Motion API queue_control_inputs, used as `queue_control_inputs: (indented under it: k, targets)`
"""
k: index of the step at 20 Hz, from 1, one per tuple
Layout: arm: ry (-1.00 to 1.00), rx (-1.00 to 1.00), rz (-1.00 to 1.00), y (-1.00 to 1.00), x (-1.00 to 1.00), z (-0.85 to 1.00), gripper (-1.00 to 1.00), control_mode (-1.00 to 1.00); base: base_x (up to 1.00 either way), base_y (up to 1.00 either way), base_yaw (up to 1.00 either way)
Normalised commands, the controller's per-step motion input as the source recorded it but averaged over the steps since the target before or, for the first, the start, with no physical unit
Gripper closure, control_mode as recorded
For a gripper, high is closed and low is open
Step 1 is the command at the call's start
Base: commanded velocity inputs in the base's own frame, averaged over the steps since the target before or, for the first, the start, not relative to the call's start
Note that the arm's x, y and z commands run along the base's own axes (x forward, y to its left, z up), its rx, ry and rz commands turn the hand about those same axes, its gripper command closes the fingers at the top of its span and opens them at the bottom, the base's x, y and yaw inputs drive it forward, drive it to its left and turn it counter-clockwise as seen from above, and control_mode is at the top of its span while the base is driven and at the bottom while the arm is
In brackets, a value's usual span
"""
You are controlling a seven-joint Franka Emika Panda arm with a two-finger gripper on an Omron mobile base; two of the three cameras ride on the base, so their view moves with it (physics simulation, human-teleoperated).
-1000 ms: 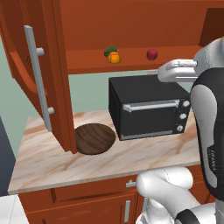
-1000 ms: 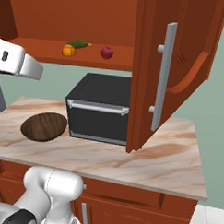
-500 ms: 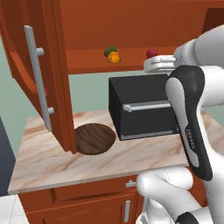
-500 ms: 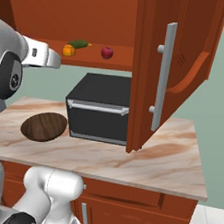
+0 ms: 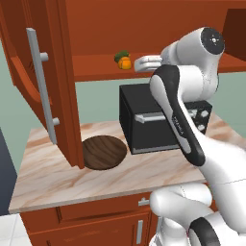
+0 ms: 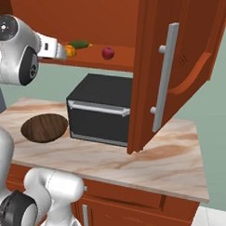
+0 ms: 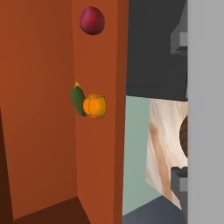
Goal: Open the cabinet. Pick the orange and apple from the cabinet and place them into the bowl. Then close the cabinet.
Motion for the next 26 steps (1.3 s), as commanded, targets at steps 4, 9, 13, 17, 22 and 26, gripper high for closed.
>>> queue_control_inputs:
  k: [4,9,13,17,22,26]
  targets:
    - [0.00,-0.05,0.00,0.00,0.55,-0.14,-1.00,-1.00,0.00,0.00,0.00]
    - [0.00,-0.02,0.00,0.00,0.68,-0.06,-1.00,-1.00,0.00,0.00,0.00]
    - [0.01,0.00,0.00,0.04,0.75,0.00,-1.00,-1.00,0.00,0.00,0.00]
    - [0.02,0.00,0.00,0.06,0.65,0.00,-1.00,-1.00,0.00,0.00,0.00]
    - [0.01,0.00,0.00,0.01,0.11,0.00,-1.00,-1.00,0.00,0.00,0.00]
    - [0.00,0.00,0.00,0.10,0.20,-0.13,-1.00,-1.00,0.00,0.00,0.00]
